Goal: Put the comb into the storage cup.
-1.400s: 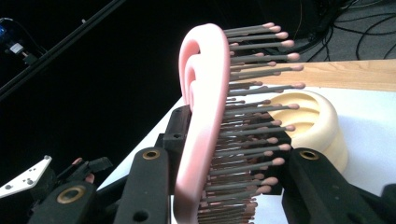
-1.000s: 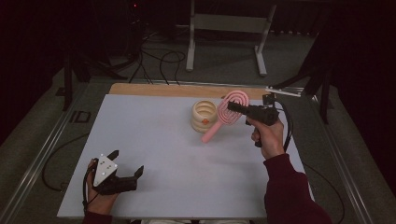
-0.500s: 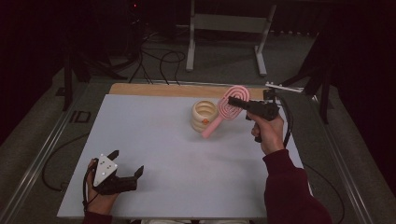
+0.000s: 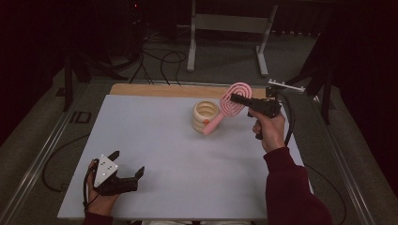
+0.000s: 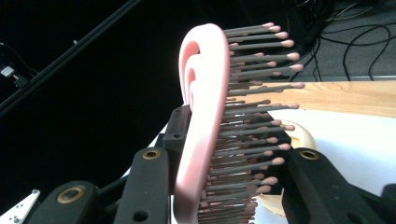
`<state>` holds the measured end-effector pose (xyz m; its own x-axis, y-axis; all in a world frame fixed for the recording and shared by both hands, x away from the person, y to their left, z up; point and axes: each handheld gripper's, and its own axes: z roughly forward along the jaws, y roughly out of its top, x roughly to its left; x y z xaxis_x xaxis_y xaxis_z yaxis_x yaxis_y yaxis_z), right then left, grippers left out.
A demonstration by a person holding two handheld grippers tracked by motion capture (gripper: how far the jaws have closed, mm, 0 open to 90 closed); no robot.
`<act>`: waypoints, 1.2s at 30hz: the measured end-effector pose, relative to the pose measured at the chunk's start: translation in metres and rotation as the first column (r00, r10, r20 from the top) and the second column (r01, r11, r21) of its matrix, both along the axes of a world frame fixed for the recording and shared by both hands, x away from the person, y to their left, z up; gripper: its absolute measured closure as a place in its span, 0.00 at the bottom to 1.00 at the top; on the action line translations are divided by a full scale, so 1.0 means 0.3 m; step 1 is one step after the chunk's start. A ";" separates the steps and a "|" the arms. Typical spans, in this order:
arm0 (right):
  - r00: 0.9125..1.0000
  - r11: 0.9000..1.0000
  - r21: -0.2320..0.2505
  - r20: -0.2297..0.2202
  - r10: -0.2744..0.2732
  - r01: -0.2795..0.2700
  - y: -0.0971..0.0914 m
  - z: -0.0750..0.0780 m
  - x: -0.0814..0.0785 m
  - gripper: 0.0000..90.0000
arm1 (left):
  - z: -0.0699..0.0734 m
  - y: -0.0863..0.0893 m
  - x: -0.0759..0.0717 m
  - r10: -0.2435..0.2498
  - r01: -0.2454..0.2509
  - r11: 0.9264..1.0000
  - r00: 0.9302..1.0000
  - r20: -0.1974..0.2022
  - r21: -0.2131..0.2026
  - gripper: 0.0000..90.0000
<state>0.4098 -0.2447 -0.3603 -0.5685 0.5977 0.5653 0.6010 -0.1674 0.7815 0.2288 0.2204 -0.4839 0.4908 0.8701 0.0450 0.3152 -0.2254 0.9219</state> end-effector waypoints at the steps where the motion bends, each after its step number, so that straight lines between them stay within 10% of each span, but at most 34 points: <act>1: 1.000 1.000 0.001 -0.001 -0.002 0.002 -0.001 0.001 0.001 0.71 | 0.000 0.000 0.000 0.000 0.000 1.000 1.000 0.001 -0.002 0.00; 36: 0.997 0.997 0.038 0.010 -0.072 0.072 -0.033 0.035 0.040 0.71 | 0.001 -0.001 -0.001 -0.003 0.003 1.000 1.000 0.002 0.000 0.00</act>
